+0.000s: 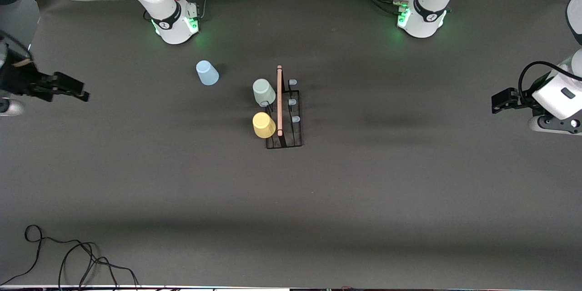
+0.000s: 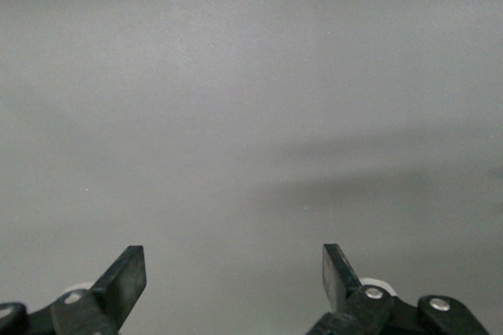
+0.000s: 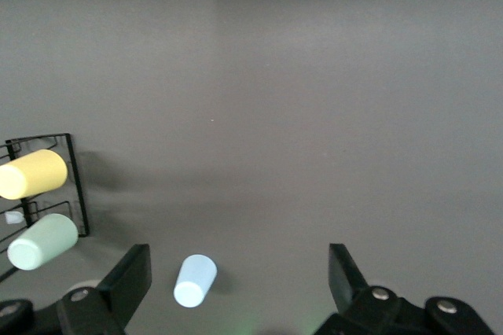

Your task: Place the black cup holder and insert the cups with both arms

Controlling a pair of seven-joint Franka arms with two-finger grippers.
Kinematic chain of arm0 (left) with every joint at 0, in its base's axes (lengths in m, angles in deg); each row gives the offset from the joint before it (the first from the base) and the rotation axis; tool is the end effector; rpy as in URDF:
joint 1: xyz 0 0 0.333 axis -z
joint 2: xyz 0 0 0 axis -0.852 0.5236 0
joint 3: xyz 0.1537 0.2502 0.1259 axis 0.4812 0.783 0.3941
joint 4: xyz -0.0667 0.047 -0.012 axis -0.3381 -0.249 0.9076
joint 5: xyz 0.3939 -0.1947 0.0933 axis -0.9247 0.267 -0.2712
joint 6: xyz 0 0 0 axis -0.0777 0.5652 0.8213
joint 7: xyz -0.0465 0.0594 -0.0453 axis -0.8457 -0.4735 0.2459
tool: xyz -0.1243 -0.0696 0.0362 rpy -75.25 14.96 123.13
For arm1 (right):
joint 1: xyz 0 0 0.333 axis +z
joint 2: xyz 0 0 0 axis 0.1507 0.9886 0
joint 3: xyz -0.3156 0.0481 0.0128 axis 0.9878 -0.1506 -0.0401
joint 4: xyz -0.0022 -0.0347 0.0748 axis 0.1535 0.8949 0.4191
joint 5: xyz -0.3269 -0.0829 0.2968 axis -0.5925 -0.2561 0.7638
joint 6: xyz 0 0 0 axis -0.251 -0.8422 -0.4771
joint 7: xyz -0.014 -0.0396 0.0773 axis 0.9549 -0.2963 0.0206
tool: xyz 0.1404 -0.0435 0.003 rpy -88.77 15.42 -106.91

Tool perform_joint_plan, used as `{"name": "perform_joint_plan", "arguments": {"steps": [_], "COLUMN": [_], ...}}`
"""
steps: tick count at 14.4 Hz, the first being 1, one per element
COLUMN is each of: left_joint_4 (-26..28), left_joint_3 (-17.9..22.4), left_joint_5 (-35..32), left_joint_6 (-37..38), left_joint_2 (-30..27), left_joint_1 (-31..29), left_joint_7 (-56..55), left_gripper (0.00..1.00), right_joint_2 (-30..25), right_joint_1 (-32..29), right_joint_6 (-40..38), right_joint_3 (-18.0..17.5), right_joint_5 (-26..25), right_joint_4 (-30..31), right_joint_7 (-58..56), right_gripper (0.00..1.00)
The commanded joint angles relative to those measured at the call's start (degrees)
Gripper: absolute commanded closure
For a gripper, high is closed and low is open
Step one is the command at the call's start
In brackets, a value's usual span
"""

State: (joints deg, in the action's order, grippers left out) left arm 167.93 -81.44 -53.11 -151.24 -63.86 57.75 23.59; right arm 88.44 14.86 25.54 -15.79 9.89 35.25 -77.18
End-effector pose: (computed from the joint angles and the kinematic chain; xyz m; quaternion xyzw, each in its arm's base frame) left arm 0.6265 0.0072 0.4931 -0.9974 0.0623 0.0324 0.0171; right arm 0.6076 -0.0223 0.5765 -0.9990 0.0219 0.0298 0.0235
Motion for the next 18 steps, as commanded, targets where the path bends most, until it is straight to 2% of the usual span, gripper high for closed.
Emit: {"name": "perform_joint_plan", "arguments": {"steps": [1,7,18], "left_joint_4": [-0.69,-0.69,-0.69], "left_joint_3": [-0.19,-0.19,-0.19], "left_joint_5": [-0.24,-0.24,-0.24], "left_joint_6": [1.08,1.08,1.08], "left_joint_2": [-0.03,-0.03,-0.03], "left_joint_1": [-0.11,-0.11,-0.11], "left_joint_7": [-0.62,-0.62,-0.62], "left_gripper": [0.0,0.0,0.0], "right_joint_2": [-1.36,-0.3,-0.3], "right_joint_1": [-0.04,-2.06,-1.71], "right_joint_6": [0.04,0.04,0.13], "right_joint_3": [-0.48,-1.1,-1.01], "right_joint_5": [-2.97,-2.98,-2.98], "right_joint_4": [1.34,0.72,0.55], "right_joint_7": [-2.12,-5.37,-5.28], "right_gripper": [0.0,0.0,0.0]}}
